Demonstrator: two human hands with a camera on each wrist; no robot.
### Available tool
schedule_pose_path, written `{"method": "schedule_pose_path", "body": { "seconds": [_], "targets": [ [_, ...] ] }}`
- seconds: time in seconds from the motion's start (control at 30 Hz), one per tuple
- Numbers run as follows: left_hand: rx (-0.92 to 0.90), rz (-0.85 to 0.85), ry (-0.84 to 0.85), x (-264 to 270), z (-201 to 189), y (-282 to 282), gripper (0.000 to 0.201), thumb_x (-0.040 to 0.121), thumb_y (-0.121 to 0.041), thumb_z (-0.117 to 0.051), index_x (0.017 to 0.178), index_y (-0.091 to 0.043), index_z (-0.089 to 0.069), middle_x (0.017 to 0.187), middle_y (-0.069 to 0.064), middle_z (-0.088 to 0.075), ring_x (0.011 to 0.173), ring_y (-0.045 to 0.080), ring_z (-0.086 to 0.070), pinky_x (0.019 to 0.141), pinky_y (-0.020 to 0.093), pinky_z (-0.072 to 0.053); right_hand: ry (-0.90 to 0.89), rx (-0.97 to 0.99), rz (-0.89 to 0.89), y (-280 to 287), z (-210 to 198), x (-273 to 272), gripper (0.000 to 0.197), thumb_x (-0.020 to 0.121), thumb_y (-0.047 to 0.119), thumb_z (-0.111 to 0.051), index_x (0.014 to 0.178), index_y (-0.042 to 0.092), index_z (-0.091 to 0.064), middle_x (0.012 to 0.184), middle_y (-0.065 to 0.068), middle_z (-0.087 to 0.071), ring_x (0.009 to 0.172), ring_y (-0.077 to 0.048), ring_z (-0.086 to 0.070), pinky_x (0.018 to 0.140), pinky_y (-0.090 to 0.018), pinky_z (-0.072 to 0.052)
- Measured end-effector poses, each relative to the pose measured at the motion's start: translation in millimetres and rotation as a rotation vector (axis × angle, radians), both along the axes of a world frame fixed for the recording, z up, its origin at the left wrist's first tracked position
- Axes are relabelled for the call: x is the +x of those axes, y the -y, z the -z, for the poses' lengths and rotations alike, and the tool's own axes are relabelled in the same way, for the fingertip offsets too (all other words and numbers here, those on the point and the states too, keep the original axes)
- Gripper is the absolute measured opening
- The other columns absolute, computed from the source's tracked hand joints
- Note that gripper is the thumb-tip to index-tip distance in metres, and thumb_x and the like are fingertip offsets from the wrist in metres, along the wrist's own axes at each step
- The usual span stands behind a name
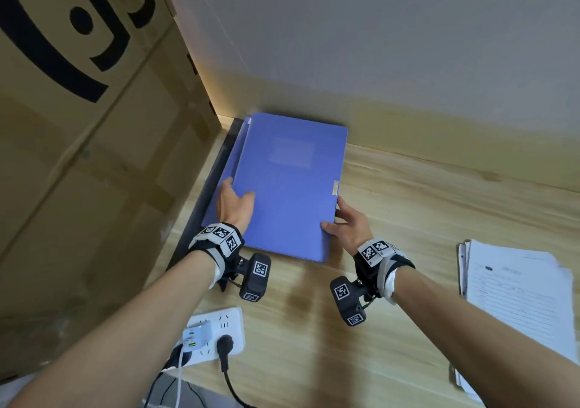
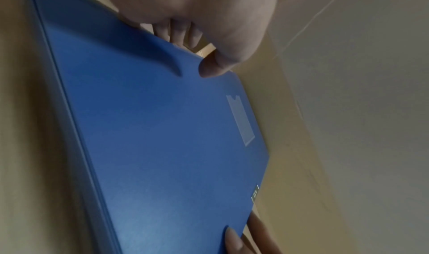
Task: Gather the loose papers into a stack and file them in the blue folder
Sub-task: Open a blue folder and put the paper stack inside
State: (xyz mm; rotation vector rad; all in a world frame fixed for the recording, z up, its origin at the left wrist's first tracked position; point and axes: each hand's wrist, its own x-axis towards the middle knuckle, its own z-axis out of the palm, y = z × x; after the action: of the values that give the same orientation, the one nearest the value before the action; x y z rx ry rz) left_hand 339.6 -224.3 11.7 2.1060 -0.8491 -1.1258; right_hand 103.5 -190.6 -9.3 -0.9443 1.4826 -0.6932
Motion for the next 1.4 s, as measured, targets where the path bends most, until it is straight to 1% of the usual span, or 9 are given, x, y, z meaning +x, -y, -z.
{"method": "schedule_pose_path", "body": {
  "seconds": [0.13,0.27,0.37,0.63,0.83,0.97,1.13,1.3,1.4],
  "targets": [
    [-0.013,0.051,-0.020,-46,-3,-22,0.068,0.090,-0.016,-0.054,0.154,-0.016,-0.030,0.157,0.006,-0.038,0.141,0.029,-0.042,0.114,0.048,-0.038,-0.036,0.002,0.039,-27,-3,-48,0.071,0.084,-0.013,-0.063,0.146,0.019,-0.047,0.127,-0.006,-0.065,0.109,-0.018,-0.060,0.100,-0.041,-0.052],
    [-0.008,0.127,-0.036,-103,0,-48,0.068,0.088,-0.013,-0.055,0.152,-0.014,-0.032,0.154,0.008,-0.042,0.140,0.029,-0.044,0.115,0.047,-0.037,-0.054,0.038,0.098,-63,-4,-103,0.069,0.085,-0.015,-0.061,0.143,0.021,-0.049,0.119,-0.007,-0.065,0.111,-0.025,-0.061,0.094,-0.036,-0.053],
    [0.010,0.188,-0.030,-140,7,-68,0.069,0.086,-0.013,-0.056,0.151,-0.012,-0.034,0.152,0.011,-0.043,0.140,0.030,-0.043,0.115,0.046,-0.036,-0.076,0.097,0.126,-91,3,-140,0.072,0.084,-0.011,-0.063,0.143,0.027,-0.049,0.117,-0.008,-0.066,0.111,-0.032,-0.064,0.093,-0.048,-0.055],
    [0.135,0.390,0.061,-206,30,-113,0.065,0.095,-0.013,-0.053,0.156,-0.012,-0.029,0.158,0.011,-0.028,0.147,0.029,-0.030,0.119,0.042,-0.030,-0.298,0.101,0.054,-141,19,-205,0.061,0.076,-0.001,-0.071,0.131,0.024,-0.061,0.107,-0.002,-0.073,0.100,-0.026,-0.069,0.095,-0.043,-0.053],
    [0.268,0.669,0.273,-212,26,-115,0.071,0.097,-0.024,-0.048,0.159,-0.016,-0.016,0.166,0.010,-0.008,0.154,0.029,-0.011,0.122,0.039,-0.019,-0.306,0.112,0.022,-142,16,-223,0.040,0.084,0.000,-0.066,0.122,0.013,-0.067,0.107,0.003,-0.069,0.100,-0.016,-0.064,0.094,-0.027,-0.047],
    [0.250,0.998,0.583,-223,10,-112,0.072,0.098,-0.032,-0.046,0.159,-0.008,-0.014,0.167,0.012,0.011,0.156,0.027,0.005,0.125,0.041,-0.011,-0.307,0.078,0.142,-138,22,-243,0.026,0.084,0.005,-0.067,0.108,0.016,-0.072,0.100,0.001,-0.071,0.094,-0.017,-0.065,0.099,-0.037,-0.051],
    [0.233,1.353,0.655,-293,-1,-131,0.065,0.096,-0.033,-0.045,0.152,-0.005,-0.026,0.161,0.015,-0.024,0.145,0.033,-0.032,0.112,0.043,-0.034,-0.289,-0.008,0.246,-137,24,-268,0.024,0.086,0.003,-0.061,0.087,0.024,-0.071,0.081,0.002,-0.069,0.072,-0.024,-0.065,0.077,-0.039,-0.056],
    [0.325,1.326,0.833,-343,17,-140,0.089,0.090,-0.062,-0.047,0.145,0.006,-0.032,0.147,0.023,-0.039,0.133,0.040,-0.038,0.106,0.046,-0.036,-0.234,0.001,0.277,-149,35,-290,0.022,0.090,0.004,-0.061,0.083,0.023,-0.069,0.082,-0.002,-0.069,0.072,-0.024,-0.067,0.073,-0.037,-0.055],
    [0.339,1.332,0.907,-360,25,-137,0.087,0.086,-0.073,-0.041,0.132,0.000,-0.053,0.138,0.020,-0.053,0.132,0.040,-0.042,0.111,0.048,-0.033,-0.227,-0.001,0.293,-155,38,-299,0.019,0.091,0.005,-0.061,0.087,0.021,-0.070,0.088,-0.003,-0.071,0.075,-0.023,-0.068,0.075,-0.035,-0.056]
  ]
}}
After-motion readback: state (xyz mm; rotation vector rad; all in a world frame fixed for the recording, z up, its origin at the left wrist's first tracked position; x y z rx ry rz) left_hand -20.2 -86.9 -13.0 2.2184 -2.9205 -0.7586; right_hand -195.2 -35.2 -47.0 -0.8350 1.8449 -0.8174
